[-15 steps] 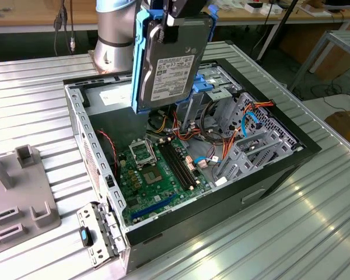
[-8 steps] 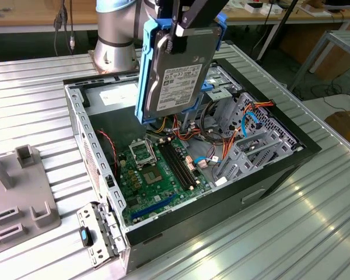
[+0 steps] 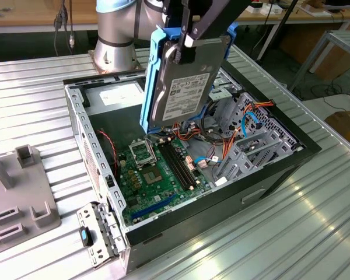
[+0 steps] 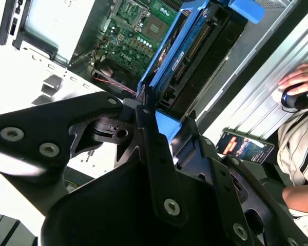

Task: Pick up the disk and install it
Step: 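Pick up the disk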

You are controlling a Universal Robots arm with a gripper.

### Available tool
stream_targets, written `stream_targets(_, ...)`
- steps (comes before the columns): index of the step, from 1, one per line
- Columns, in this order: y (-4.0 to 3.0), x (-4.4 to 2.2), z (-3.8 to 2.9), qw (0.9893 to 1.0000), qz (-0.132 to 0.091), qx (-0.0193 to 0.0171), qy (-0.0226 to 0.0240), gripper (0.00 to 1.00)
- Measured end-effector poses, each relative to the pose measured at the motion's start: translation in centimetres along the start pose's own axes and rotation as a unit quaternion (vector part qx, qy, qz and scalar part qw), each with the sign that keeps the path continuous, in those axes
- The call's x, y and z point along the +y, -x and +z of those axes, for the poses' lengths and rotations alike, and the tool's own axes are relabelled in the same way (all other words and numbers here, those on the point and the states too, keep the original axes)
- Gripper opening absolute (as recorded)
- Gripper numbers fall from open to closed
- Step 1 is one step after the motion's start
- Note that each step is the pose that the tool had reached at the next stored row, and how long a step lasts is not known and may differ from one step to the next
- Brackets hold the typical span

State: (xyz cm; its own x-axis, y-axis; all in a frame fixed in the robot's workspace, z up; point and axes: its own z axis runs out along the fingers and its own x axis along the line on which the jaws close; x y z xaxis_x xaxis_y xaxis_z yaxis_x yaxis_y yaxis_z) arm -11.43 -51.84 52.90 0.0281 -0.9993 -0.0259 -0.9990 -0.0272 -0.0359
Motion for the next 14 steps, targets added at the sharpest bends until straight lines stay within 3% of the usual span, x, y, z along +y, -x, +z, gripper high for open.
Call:
stream_targets(4, -1.08, 0.04, 0.01, 1.0, 0.0, -0.0001, 0.0, 0.37)
stream_targets(9, -1.31, 0.03, 0.0, 1.0, 0.0, 0.0, 0.0, 0.37)
stream_targets(12, -1.33, -0.87, 0.04, 1.0, 0.0, 0.0, 0.0, 0.37)
stream_targets(14, -1.36, -2.02, 0.08, 1.0, 0.0, 0.0002, 0.0001, 0.37)
